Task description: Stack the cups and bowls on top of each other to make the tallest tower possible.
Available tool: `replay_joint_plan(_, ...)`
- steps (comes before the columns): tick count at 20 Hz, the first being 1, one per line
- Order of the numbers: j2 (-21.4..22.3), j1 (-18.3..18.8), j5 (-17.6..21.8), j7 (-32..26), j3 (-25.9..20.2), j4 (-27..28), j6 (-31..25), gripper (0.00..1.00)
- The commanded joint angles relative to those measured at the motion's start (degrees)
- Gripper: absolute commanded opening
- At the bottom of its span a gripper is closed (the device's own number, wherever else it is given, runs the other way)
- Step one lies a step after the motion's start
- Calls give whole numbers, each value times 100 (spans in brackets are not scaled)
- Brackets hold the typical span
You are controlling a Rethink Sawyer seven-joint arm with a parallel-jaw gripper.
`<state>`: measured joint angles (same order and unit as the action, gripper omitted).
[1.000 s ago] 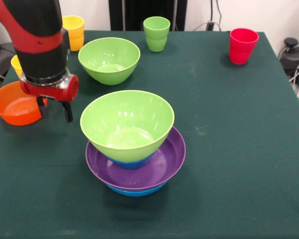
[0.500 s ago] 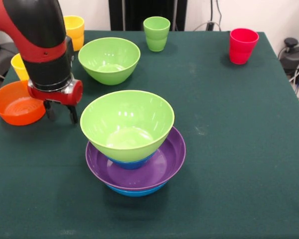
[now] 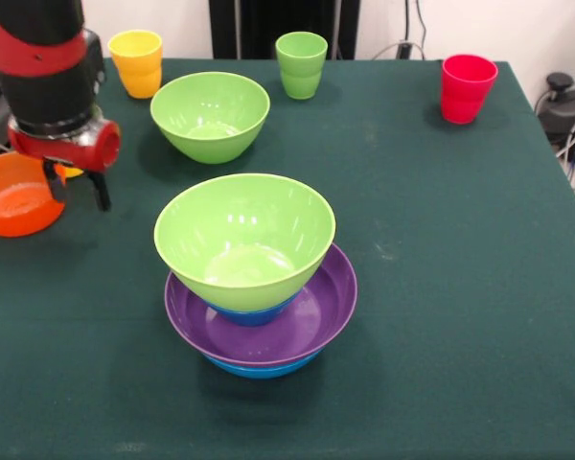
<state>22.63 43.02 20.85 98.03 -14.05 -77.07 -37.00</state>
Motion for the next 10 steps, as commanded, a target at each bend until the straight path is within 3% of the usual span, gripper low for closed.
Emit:
replay_joint_plan(1,405,74,378,-854,-353,-425,-31,100)
replay_joint_plan(10,440,116,425,-791,-376,-508,16,100)
